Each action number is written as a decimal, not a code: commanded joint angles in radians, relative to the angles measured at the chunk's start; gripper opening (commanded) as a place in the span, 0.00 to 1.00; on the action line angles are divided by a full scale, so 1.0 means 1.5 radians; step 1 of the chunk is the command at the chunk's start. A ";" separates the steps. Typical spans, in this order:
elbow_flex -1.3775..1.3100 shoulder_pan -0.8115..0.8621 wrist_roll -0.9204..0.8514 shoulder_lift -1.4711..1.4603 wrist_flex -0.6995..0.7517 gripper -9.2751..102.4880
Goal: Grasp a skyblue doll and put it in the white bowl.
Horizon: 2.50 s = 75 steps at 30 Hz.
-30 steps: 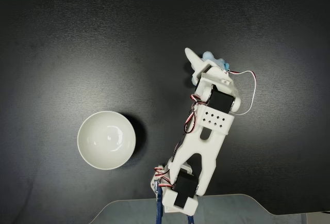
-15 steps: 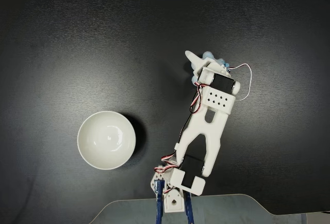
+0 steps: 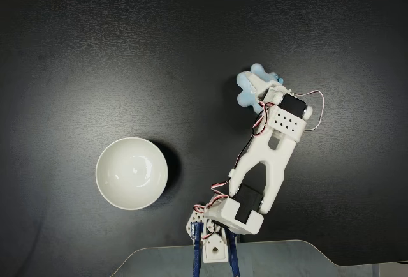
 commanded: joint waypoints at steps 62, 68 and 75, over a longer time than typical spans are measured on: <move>-0.185 -0.026 0.000 -0.190 -0.007 0.61; -0.185 -0.024 0.000 -0.189 -0.008 0.51; -0.185 -0.022 -0.005 -0.183 -0.008 0.05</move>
